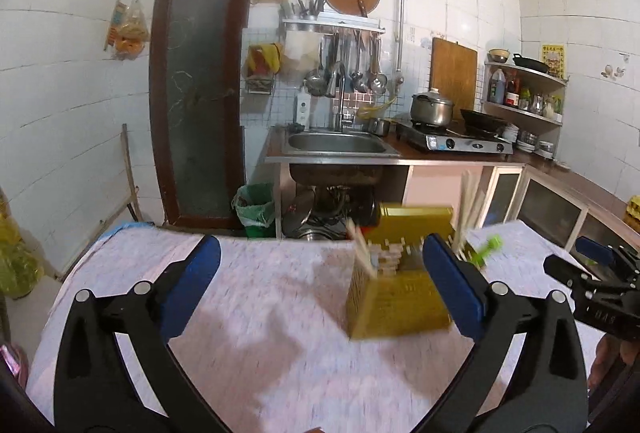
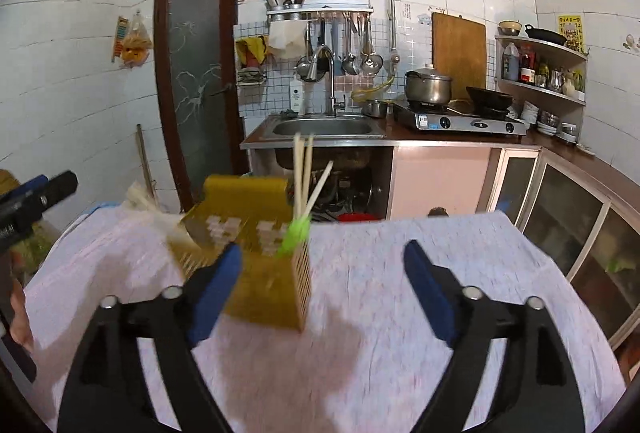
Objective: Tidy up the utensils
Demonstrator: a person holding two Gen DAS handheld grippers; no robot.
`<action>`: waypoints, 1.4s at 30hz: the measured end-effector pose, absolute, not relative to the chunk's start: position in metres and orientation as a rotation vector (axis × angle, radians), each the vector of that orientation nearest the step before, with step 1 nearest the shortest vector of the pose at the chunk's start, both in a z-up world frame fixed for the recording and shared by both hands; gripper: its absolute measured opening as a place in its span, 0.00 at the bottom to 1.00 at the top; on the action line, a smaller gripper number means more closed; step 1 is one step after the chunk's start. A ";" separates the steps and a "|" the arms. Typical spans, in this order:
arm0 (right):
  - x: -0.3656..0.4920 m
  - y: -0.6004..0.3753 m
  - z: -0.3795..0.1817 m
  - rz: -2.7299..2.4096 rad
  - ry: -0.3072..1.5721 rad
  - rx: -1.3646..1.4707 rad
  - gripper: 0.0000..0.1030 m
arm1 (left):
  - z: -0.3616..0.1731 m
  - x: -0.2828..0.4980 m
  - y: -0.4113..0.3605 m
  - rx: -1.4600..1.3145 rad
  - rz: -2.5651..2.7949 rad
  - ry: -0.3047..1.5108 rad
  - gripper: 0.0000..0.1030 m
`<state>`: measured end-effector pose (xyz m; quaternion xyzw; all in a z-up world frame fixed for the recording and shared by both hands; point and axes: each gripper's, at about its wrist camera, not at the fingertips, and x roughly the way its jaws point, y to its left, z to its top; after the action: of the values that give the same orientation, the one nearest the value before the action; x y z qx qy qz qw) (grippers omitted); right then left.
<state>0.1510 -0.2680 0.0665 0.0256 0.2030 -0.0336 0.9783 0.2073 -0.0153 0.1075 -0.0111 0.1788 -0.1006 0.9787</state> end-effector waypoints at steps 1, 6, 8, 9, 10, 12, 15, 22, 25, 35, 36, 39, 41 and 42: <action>0.132 -0.264 0.060 -0.055 0.401 0.057 0.90 | 0.103 0.193 -0.011 -0.021 -0.201 0.358 0.95; 0.071 -0.247 0.032 -0.023 0.392 0.076 0.96 | 0.071 0.128 0.002 -0.001 -0.176 0.348 0.95; 0.052 -0.238 0.019 -0.023 0.393 0.079 0.96 | 0.055 0.105 0.006 -0.003 -0.161 0.351 0.95; 0.042 -0.232 0.012 -0.013 0.392 0.076 0.96 | 0.048 0.094 0.006 -0.002 -0.151 0.354 0.95; 0.038 -0.228 0.009 -0.005 0.389 0.073 0.96 | 0.040 0.083 0.007 0.000 -0.151 0.355 0.95; 0.028 -0.220 -0.002 0.003 0.384 0.062 0.96 | 0.026 0.064 0.004 0.019 -0.142 0.340 0.95; 0.015 -0.211 -0.018 -0.001 0.370 0.045 0.96 | 0.011 0.048 -0.001 0.062 -0.124 0.323 0.95; 0.004 -0.213 -0.029 -0.027 0.326 0.063 0.96 | -0.014 0.038 -0.001 0.055 -0.097 0.323 0.95; 0.000 -0.214 -0.028 -0.041 0.309 0.066 0.96 | -0.014 0.039 0.011 -0.004 -0.075 0.327 0.95; -0.007 -0.211 -0.030 -0.075 0.293 0.059 0.96 | -0.011 0.031 0.010 -0.002 -0.047 0.272 0.95; -0.007 -0.210 -0.030 -0.078 0.292 0.052 0.96 | -0.011 0.030 0.011 -0.003 -0.046 0.271 0.95; -0.010 -0.206 -0.030 -0.080 0.285 0.030 0.96 | -0.010 0.028 0.011 -0.002 -0.039 0.269 0.95; -0.013 -0.204 -0.029 -0.080 0.278 0.020 0.96 | -0.010 0.027 0.010 0.001 -0.038 0.264 0.95; -0.013 -0.204 -0.029 -0.079 0.274 0.017 0.96 | -0.009 0.026 0.009 0.002 -0.039 0.260 0.95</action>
<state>-0.0133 -0.2039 -0.0288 0.0085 0.1368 -0.0396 0.9898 0.0264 0.0095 -0.0094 0.0012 0.1298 -0.0195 0.9914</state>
